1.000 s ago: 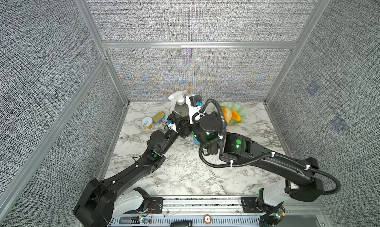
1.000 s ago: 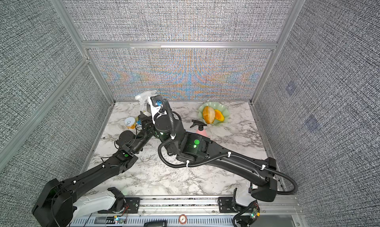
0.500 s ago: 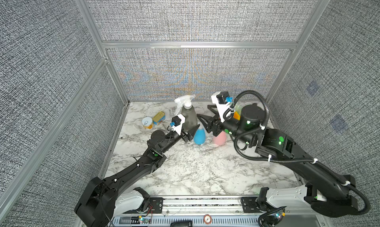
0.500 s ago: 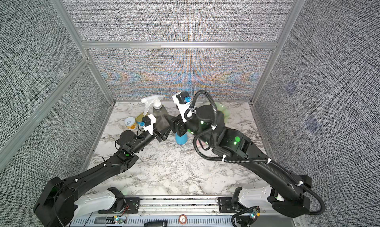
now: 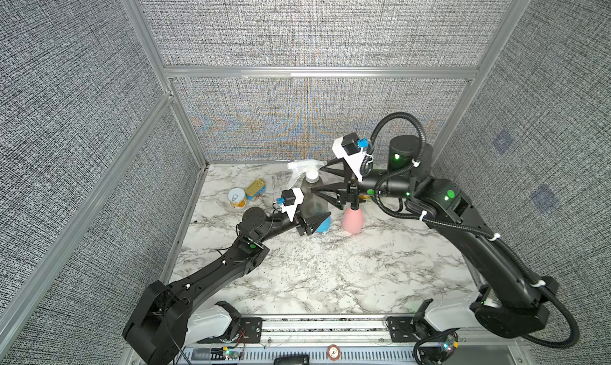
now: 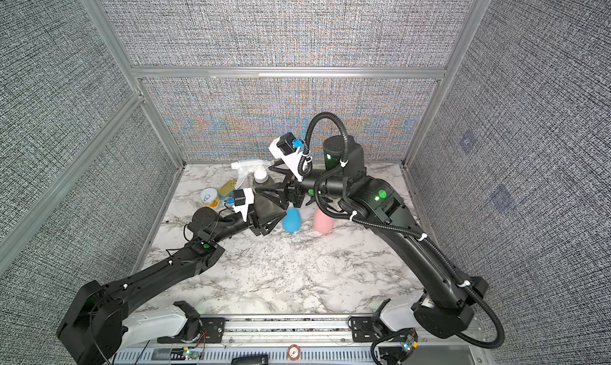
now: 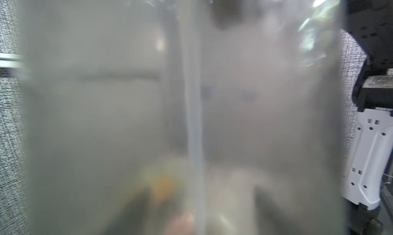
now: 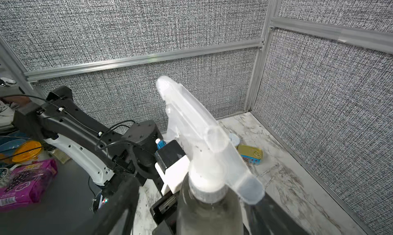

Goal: Attach spray nozzles to spray bottles
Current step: Screw the spray nozzle on the spray bottle.

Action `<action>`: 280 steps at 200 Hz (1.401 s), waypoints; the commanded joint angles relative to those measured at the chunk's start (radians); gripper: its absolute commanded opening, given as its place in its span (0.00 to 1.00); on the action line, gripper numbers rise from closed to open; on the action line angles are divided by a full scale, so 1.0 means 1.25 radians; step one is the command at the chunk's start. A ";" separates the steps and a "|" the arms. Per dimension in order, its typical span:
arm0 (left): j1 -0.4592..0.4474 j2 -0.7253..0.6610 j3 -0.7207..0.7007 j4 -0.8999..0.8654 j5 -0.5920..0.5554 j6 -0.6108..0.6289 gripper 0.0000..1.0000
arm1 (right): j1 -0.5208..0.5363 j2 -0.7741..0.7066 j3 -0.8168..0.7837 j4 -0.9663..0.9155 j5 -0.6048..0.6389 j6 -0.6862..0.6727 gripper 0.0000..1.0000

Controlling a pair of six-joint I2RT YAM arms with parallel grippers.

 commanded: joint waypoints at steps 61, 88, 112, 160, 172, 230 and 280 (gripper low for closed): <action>0.000 0.020 0.017 0.046 0.083 -0.055 0.61 | -0.006 0.032 0.012 0.001 -0.050 -0.013 0.67; 0.000 0.021 0.017 0.045 0.087 -0.056 0.62 | -0.009 0.038 0.011 0.001 -0.056 -0.011 0.59; 0.001 0.022 0.017 0.039 0.087 -0.052 0.62 | -0.012 0.033 -0.003 0.019 -0.064 -0.001 0.51; 0.000 0.021 0.021 0.030 0.084 -0.046 0.62 | -0.012 0.031 -0.039 0.044 -0.080 0.018 0.24; 0.000 0.019 0.021 0.027 0.081 -0.044 0.62 | -0.010 0.033 -0.049 0.051 -0.080 0.026 0.18; 0.000 0.000 0.017 0.004 0.015 -0.015 0.62 | 0.028 -0.014 -0.238 0.229 0.056 0.139 0.00; 0.000 -0.018 0.002 -0.004 -0.081 0.014 0.61 | 0.189 0.026 -0.297 0.303 0.498 0.187 0.00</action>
